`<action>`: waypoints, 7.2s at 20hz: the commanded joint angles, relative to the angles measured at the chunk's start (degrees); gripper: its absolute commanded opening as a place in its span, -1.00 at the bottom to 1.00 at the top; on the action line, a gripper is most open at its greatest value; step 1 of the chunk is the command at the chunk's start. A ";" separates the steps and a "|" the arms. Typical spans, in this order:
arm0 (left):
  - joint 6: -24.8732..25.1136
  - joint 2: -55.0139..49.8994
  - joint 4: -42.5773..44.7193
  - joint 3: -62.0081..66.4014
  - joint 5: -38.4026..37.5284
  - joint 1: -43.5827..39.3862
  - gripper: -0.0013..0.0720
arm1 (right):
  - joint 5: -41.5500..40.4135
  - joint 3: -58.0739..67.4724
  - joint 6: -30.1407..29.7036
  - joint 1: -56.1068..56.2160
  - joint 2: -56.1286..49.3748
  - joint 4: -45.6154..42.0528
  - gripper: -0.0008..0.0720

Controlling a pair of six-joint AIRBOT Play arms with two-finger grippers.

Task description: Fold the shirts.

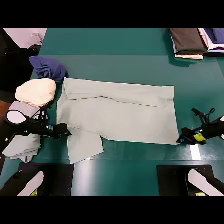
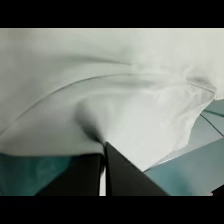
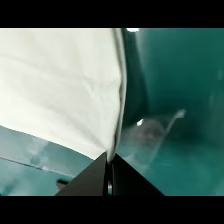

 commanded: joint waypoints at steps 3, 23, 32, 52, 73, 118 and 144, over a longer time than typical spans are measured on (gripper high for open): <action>-3.45 7.54 -1.20 1.29 -6.78 -8.39 -0.90 | 12.39 7.87 3.65 0.85 9.97 -11.82 -0.94; 0.31 -31.52 -2.71 42.14 13.84 -4.42 -0.89 | 3.15 50.93 9.49 11.02 -28.74 -5.20 -0.94; 0.02 -37.09 -7.08 45.88 20.92 -4.48 0.69 | -6.40 58.27 8.61 5.33 -38.21 18.49 0.80; -0.07 -38.97 -6.58 49.66 13.11 -16.02 -0.89 | -4.59 37.64 -8.98 1.81 -38.10 22.40 -0.94; -4.74 -66.23 -5.90 75.67 15.61 -35.08 -0.89 | 6.69 82.66 5.77 31.82 -32.24 22.40 -0.94; -1.09 -32.59 5.16 68.00 -2.32 0.76 -0.89 | -20.26 42.71 -4.79 36.74 -46.84 47.34 0.93; 0.39 -32.59 5.75 68.00 -1.99 -7.91 -0.89 | -26.95 14.27 -3.06 -23.08 -0.98 27.85 -0.94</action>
